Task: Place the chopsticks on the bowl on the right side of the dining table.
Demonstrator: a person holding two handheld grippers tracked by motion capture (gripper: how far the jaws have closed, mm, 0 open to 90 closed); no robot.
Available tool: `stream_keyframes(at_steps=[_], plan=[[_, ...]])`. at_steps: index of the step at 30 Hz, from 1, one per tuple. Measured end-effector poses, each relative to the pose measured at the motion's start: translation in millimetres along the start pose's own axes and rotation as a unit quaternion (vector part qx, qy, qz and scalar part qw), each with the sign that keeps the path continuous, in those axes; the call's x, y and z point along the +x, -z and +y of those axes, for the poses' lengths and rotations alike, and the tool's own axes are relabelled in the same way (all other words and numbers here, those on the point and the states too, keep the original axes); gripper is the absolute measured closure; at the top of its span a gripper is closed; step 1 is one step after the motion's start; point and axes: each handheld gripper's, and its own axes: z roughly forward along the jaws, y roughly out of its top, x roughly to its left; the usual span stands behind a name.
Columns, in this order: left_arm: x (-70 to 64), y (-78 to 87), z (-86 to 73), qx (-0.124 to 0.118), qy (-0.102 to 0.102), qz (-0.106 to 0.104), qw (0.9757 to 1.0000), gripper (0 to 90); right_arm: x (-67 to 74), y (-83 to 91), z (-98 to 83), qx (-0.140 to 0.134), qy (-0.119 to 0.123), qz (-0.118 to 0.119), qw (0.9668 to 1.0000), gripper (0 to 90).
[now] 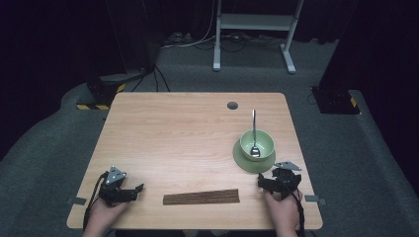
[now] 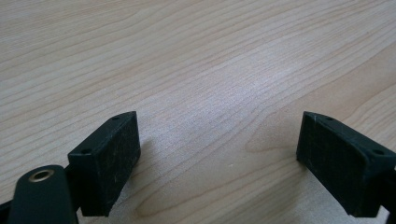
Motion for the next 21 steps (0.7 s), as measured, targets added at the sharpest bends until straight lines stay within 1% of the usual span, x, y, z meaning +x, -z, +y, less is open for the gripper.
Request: stream_keyframes(at_steps=[8,12,15,16,17,18,19,20,21], plan=[[0.4,-0.3,0.3,0.000,-0.001,-0.001,1.0000,13.1,-2.1,0.8,-0.9,0.000,0.007,0.009,0.9999,1.2],[0.2,-0.3,0.3,0.000,0.000,0.000,1.0000,13.1,-2.5,1.2,-1.2,0.000,0.006,0.011,0.9999,1.6],[0.2,-0.3,0.3,0.000,0.000,0.000,1.0000,13.1,-3.9,7.2,-4.9,-0.012,0.012,0.012,0.9998,17.2],[0.3,-0.3,0.2,0.000,0.001,0.001,1.0000,13.1,-5.0,9.2,-6.0,-0.015,0.016,0.015,0.9997,20.1],[0.3,-0.3,0.2,0.000,0.001,0.001,1.0000,13.2,-5.0,9.2,-6.0,-0.015,0.016,0.015,0.9997,20.1],[0.4,-0.2,0.2,0.000,0.002,0.001,1.0000,13.3,-7.6,12.6,-6.5,-0.010,0.020,0.020,0.9996,24.9],[0.4,-0.2,0.2,0.000,0.002,0.001,1.0000,13.4,-7.6,12.6,-6.5,-0.010,0.020,0.020,0.9996,24.9],[0.4,-0.2,0.2,0.000,0.002,0.002,1.0000,13.5,-9.5,15.2,-6.7,-0.014,0.021,0.029,0.9993,27.1],[0.4,-0.2,0.2,0.000,0.002,0.002,1.0000,13.5,-9.5,15.2,-6.7,-0.014,0.021,0.029,0.9993,27.1]])
